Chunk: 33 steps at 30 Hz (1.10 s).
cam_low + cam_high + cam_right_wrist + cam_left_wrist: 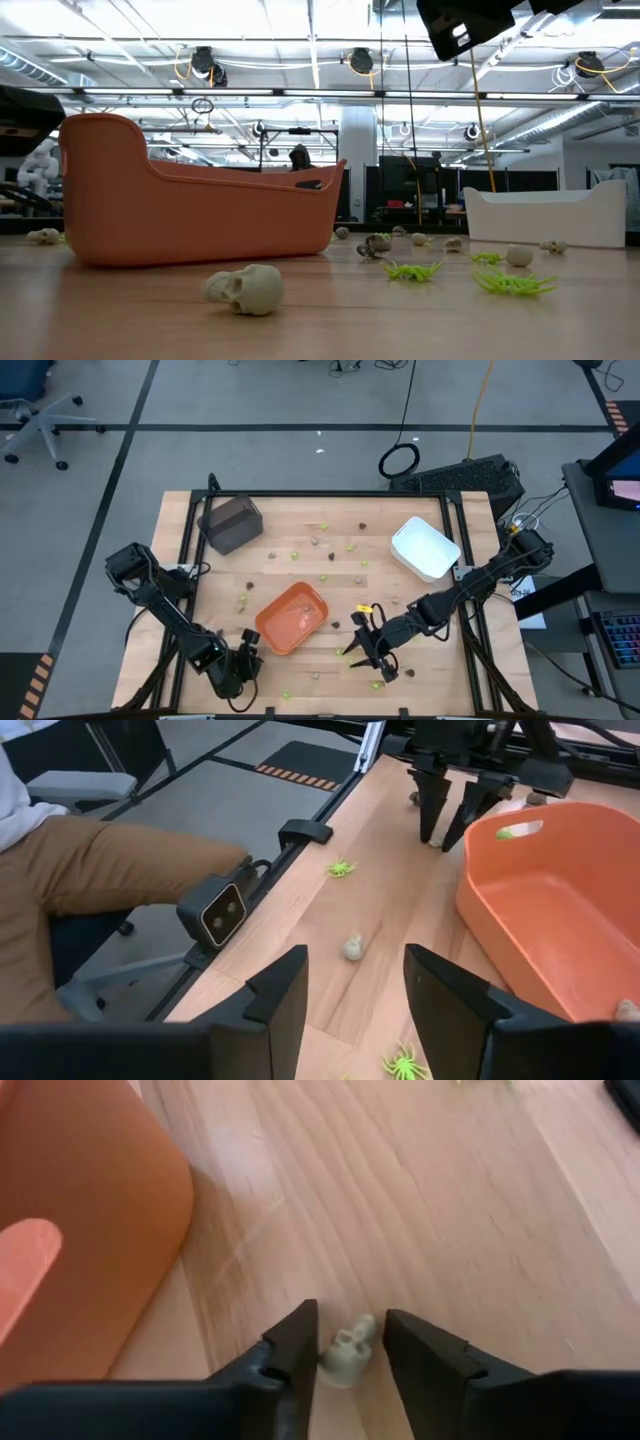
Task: Sort Halloween decoration
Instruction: Put the small white skull toy into the orange bin
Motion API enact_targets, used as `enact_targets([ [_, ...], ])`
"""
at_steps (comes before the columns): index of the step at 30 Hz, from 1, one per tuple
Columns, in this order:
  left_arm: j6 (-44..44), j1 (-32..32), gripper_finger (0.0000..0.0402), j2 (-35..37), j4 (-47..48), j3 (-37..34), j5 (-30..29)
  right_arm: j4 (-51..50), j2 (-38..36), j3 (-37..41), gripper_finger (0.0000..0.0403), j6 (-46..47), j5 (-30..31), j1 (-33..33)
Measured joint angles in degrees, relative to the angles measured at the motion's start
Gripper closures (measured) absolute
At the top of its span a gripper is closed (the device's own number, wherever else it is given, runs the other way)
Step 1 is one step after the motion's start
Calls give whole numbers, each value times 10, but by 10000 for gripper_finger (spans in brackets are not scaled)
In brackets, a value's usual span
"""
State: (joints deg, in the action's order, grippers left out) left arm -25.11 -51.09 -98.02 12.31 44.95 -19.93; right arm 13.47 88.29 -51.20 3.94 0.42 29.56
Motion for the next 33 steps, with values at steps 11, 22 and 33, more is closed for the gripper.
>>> enact_targets([
  [11, -45, 0, 320, -1, 19, 0, -6, 9, 0, 0, 252, 2, 0, 2],
  [22, -76, 1, 276, -2, 33, -1, 9, 9, 0, 0, 252, -1, 0, 2],
  [33, -76, 1, 371, -1, 36, -1, 37, 7, 0, 0, 252, -18, -2, 2],
])
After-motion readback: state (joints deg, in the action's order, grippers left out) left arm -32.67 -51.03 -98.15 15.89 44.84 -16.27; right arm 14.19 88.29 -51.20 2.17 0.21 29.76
